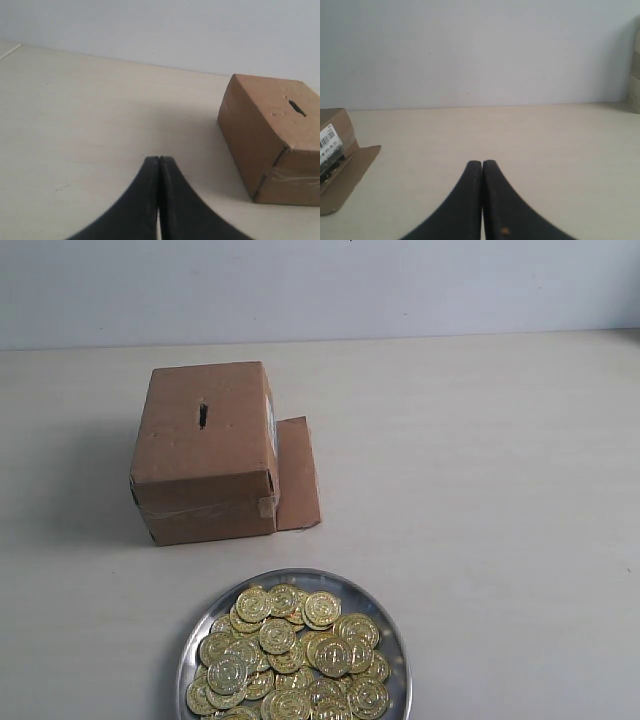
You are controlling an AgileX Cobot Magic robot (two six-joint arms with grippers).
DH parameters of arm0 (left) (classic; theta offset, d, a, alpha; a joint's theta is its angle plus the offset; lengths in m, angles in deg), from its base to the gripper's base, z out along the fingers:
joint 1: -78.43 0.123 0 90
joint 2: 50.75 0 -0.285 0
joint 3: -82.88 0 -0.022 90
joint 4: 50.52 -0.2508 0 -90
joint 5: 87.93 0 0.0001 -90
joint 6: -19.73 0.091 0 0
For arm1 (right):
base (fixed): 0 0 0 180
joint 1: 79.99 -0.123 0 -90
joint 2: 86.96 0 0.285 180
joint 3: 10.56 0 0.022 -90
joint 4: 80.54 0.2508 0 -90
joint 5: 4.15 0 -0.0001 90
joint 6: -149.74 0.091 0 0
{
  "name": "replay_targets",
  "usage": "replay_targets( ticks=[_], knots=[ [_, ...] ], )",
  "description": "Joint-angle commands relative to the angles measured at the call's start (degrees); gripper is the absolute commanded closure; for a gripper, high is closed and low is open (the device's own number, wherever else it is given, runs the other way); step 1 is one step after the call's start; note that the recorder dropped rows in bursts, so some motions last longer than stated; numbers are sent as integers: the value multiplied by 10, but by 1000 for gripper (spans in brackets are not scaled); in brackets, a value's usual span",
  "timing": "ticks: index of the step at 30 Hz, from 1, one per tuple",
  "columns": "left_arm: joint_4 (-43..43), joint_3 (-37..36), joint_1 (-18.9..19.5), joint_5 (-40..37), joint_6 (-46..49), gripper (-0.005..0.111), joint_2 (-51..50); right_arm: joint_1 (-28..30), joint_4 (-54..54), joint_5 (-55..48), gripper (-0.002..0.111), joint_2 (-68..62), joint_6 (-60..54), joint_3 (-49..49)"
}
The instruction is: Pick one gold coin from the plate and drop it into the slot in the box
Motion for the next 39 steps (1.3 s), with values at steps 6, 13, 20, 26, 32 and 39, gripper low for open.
replay_targets(
  ticks=[6, 13, 20, 26, 32, 39],
  knots=[
    [-2, 0, 0, -10, 65, 107, 3, -2, -4, -25, 108, 2, -28, 2],
    [-2, 0, 0, -12, 100, 107, 3, -2, -4, -29, 108, 2, -58, 2],
    [-2, 0, 0, -12, 100, 107, 3, -2, -3, -29, 108, 2, -49, 2],
    [-2, 0, 0, -11, 100, 107, 3, -2, -3, -29, 108, 2, -49, 2],
    [-2, 0, 0, -12, 100, 107, 3, -2, 1, -29, 108, 2, -49, 2],
    [-2, 0, 0, -13, 100, 107, 3, -2, 2, -29, 108, 2, -50, 2]
  ],
)
